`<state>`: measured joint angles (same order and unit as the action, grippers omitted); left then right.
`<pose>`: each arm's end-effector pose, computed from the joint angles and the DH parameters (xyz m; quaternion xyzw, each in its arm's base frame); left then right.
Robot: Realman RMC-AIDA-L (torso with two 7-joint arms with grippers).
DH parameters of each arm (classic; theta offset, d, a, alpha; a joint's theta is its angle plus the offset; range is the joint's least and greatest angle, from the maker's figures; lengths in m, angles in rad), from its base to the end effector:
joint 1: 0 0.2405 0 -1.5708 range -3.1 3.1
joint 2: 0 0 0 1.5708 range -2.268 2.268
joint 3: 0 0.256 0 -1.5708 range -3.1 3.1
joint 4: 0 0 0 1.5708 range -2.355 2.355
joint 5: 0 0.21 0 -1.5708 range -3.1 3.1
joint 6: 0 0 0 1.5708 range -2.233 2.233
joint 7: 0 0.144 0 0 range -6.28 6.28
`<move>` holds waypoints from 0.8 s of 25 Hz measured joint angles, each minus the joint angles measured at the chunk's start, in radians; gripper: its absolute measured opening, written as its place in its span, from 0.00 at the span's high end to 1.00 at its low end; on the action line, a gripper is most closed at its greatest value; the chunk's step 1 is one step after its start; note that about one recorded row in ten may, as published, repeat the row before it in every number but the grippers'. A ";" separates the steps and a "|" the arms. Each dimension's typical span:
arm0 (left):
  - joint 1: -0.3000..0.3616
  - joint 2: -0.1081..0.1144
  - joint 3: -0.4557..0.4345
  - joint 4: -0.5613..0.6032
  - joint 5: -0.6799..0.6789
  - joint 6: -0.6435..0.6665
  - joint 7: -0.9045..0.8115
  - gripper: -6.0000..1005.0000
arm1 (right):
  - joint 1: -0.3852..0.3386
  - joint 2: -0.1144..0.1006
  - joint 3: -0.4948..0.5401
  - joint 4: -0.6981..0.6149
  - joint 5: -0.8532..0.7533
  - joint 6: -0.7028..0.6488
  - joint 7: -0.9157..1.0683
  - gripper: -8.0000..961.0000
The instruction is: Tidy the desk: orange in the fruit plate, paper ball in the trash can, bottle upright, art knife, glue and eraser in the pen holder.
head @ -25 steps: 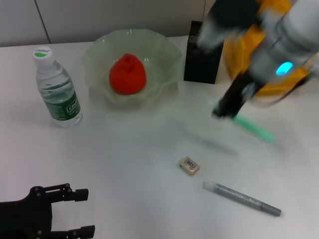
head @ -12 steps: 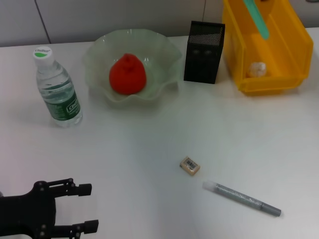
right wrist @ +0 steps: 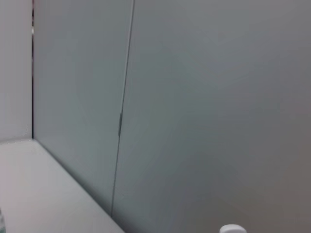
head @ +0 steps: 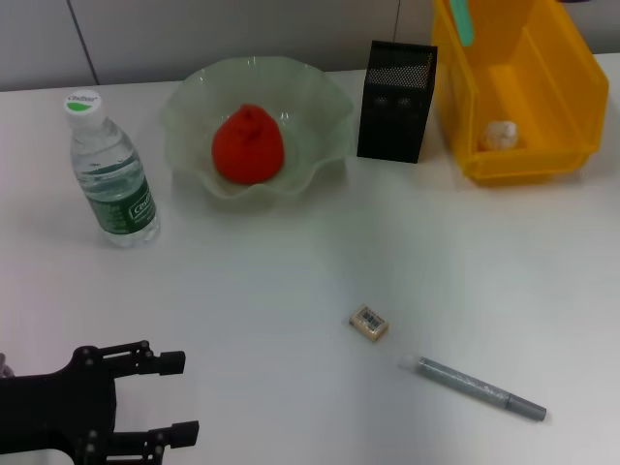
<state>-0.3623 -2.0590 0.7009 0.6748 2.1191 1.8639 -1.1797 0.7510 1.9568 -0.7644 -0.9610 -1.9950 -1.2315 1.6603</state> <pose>-0.2972 0.2427 0.0038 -0.9592 -0.1590 -0.2333 0.0171 0.1708 0.4515 0.1119 -0.9163 0.1216 0.1842 0.3342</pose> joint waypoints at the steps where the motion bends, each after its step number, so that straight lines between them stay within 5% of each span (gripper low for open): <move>1: 0.000 0.000 0.001 0.000 -0.001 0.000 0.000 0.22 | 0.009 -0.017 0.002 0.050 0.031 0.004 -0.024 0.77; 2: 0.000 -0.001 0.001 0.000 -0.002 -0.001 0.000 0.22 | 0.029 -0.054 0.005 0.161 0.094 0.010 -0.077 0.77; 7: -0.001 -0.002 -0.002 0.000 -0.003 -0.005 0.000 0.22 | 0.068 -0.105 0.008 0.356 0.198 0.055 -0.191 0.76; 11: -0.004 -0.003 -0.003 0.000 -0.004 -0.006 0.000 0.22 | 0.083 -0.102 0.004 0.396 0.201 0.071 -0.216 0.75; 20: -0.011 -0.007 0.004 -0.016 -0.006 -0.014 0.041 0.22 | 0.116 -0.038 0.010 0.464 0.246 0.169 -0.346 0.74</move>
<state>-0.3733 -2.0662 0.7046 0.6587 2.1134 1.8497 -1.1385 0.8672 1.9186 -0.7543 -0.4968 -1.7487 -1.0629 1.3145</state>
